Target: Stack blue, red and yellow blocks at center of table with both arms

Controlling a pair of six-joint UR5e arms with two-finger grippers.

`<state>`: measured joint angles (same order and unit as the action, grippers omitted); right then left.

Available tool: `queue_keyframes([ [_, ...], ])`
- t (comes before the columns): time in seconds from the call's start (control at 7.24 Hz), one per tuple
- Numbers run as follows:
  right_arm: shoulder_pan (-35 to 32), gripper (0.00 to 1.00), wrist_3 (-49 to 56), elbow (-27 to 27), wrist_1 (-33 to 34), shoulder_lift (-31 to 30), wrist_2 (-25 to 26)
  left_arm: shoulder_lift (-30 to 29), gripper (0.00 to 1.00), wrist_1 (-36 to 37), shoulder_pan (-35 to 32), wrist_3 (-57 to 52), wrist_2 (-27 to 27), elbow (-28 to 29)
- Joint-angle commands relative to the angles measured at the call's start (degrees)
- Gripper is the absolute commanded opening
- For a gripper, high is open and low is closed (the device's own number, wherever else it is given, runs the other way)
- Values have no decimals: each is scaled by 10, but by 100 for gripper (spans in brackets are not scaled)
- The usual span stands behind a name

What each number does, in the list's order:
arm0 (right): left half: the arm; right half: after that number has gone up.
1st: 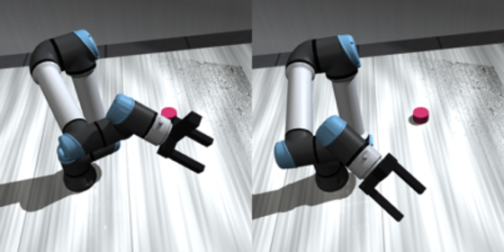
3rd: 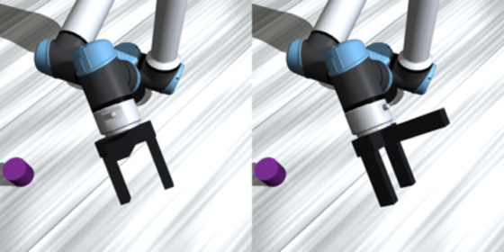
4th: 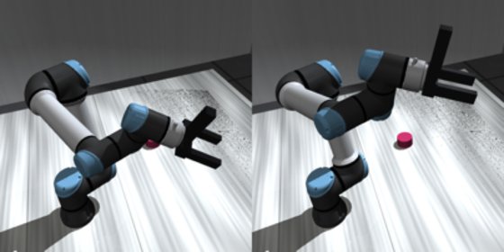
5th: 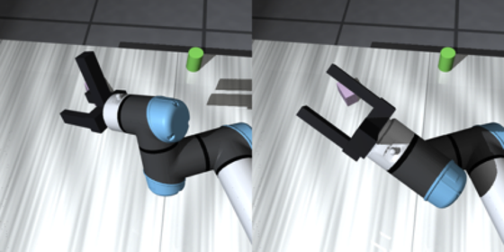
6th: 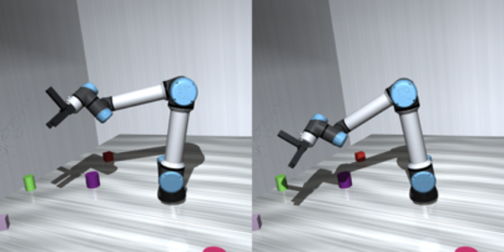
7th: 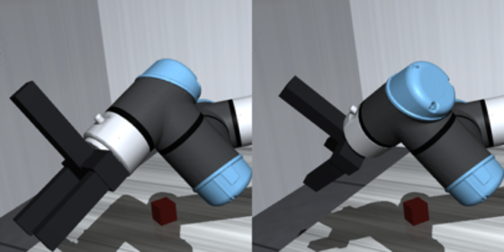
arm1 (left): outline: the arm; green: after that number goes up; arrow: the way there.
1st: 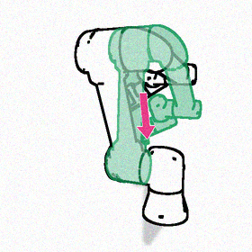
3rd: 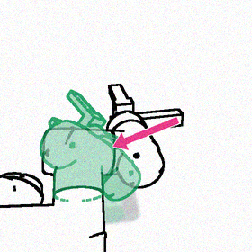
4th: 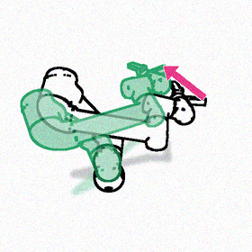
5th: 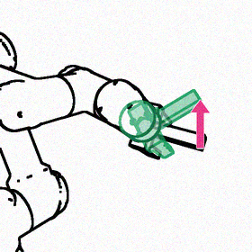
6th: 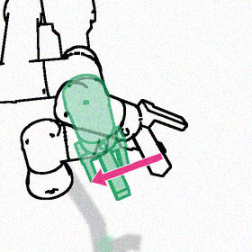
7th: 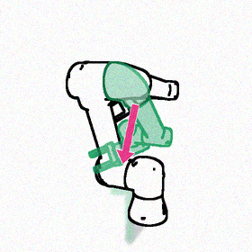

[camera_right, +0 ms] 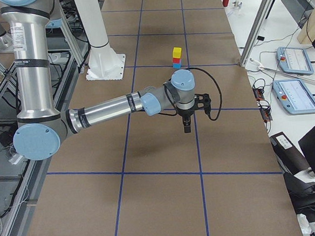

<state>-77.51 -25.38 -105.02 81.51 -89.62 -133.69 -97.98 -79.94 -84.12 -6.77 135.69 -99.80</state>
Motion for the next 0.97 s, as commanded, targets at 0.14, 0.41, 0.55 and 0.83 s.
queue_keyframes([
  [0.14, 3, 100, 15, 16, 23, 30, -2, 11, 99, -7, -32, -3, 17, 35],
  [0.41, 3, 100, 15, 17, 23, 26, -3, 14, 99, -8, -32, -6, 17, 43],
  [0.55, 3, 100, 16, 17, 23, 19, -3, 16, 99, -8, -32, -4, 17, 43],
  [0.83, -12, 100, 16, 24, 23, 17, -3, 22, 99, -7, -32, -5, 16, 43],
])
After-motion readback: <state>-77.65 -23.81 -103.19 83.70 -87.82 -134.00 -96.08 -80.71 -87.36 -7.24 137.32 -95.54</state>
